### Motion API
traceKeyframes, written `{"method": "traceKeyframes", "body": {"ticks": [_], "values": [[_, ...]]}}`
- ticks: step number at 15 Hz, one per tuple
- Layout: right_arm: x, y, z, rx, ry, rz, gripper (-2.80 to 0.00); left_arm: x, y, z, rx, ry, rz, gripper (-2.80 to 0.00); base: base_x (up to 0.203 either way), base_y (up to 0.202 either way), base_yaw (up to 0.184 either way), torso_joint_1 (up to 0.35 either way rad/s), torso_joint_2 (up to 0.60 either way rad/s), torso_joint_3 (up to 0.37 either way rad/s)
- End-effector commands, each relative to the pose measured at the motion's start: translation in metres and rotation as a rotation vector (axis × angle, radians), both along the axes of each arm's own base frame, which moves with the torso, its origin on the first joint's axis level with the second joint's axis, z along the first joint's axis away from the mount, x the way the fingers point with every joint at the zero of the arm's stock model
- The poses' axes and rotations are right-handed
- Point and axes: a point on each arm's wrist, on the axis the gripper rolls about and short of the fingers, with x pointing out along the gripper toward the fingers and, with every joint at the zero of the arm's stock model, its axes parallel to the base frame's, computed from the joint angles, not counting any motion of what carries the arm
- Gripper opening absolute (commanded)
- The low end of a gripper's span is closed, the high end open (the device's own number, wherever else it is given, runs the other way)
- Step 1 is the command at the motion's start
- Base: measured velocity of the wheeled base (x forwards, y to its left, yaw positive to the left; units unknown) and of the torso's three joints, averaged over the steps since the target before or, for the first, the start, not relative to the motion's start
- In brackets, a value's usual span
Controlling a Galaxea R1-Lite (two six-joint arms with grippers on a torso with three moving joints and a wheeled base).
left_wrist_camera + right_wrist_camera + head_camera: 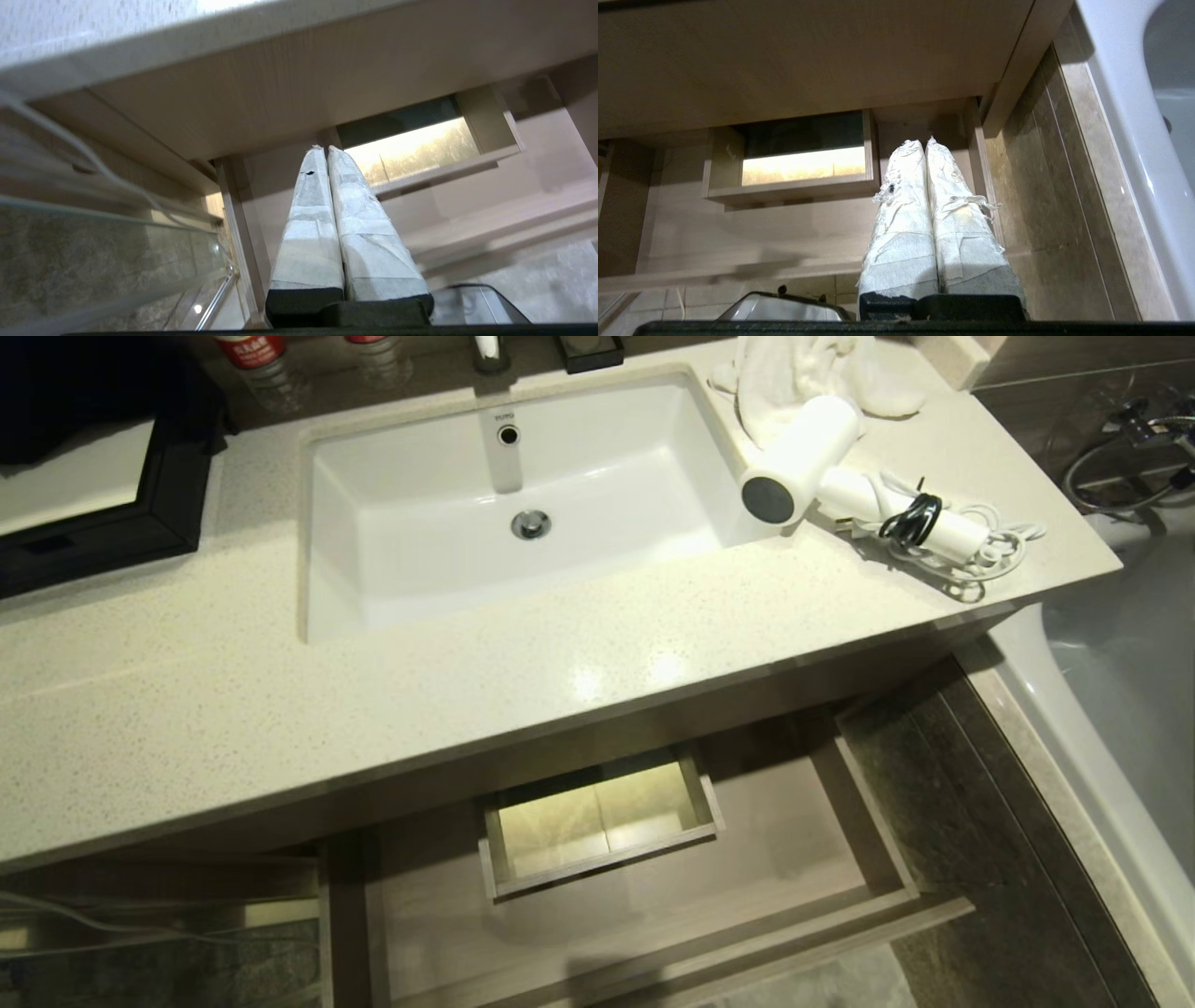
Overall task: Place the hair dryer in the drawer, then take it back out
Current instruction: Pick up the hairdryer
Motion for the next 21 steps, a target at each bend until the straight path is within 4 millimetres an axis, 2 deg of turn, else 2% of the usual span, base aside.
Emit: {"method": "traceKeyframes", "body": {"ticks": [1, 13, 19, 21], "values": [[0.0, 0.0, -0.012, -0.001, 0.0, 0.001, -2.8, 0.0, 0.0, 0.0, 0.001, 0.001, 0.0, -2.8, 0.0, 0.0, 0.0, 0.311, -0.15, 0.183], [0.0, 0.0, -0.012, 0.004, -0.002, 0.001, -2.8, 0.0, 0.0, 0.0, 0.0, 0.002, 0.0, -2.8, 0.0, 0.0, 0.0, 0.351, -0.24, 0.105], [0.0, 0.0, -0.012, -0.025, 0.008, 0.003, -2.8, 0.0, 0.0, 0.0, 0.0, 0.002, 0.0, -2.8, 0.0, 0.0, 0.0, 0.049, -0.04, 0.008], [-0.008, -0.001, 0.008, -0.022, -0.05, 0.001, -2.8, 0.0, 0.0, 0.0, 0.001, 0.002, 0.0, -2.8, 0.0, 0.0, 0.0, 0.0, 0.0, 0.0]]}}
